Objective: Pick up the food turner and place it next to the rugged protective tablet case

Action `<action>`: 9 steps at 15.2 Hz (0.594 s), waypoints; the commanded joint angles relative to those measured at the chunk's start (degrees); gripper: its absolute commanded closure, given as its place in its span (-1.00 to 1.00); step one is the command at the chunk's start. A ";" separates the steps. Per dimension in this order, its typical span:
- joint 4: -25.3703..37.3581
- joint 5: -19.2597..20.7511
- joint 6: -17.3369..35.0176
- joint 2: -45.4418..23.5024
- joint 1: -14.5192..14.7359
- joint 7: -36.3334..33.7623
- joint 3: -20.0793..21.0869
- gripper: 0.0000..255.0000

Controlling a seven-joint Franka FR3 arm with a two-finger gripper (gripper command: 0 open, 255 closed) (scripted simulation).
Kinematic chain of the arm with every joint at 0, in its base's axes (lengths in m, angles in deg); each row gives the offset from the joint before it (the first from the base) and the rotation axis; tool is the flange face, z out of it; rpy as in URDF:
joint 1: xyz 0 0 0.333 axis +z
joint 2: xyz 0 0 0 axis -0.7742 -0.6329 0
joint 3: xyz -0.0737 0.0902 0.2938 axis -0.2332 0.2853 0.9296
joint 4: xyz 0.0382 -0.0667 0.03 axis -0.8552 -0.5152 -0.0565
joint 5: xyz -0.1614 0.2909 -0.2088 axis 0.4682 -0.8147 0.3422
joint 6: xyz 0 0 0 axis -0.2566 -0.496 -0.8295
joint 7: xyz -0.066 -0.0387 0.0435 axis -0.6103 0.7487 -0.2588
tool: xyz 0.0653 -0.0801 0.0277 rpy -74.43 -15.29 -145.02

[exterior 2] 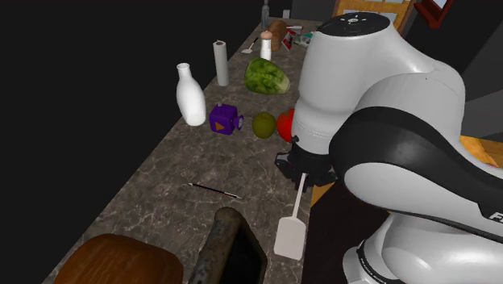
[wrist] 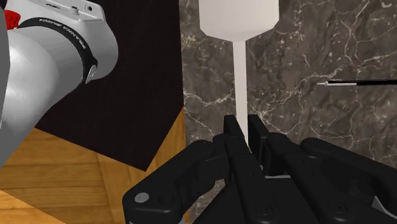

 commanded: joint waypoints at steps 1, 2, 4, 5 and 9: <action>-1.63 -0.35 1.33 0.31 0.19 0.05 0.33 1.00; -2.44 -0.57 2.00 0.45 0.31 0.04 0.54 1.00; -4.05 -1.02 3.35 0.69 0.56 0.02 0.99 1.00; -4.84 -1.25 4.04 0.79 0.68 0.01 1.22 1.00; -7.94 -2.22 6.86 1.03 1.20 -0.04 2.19 1.00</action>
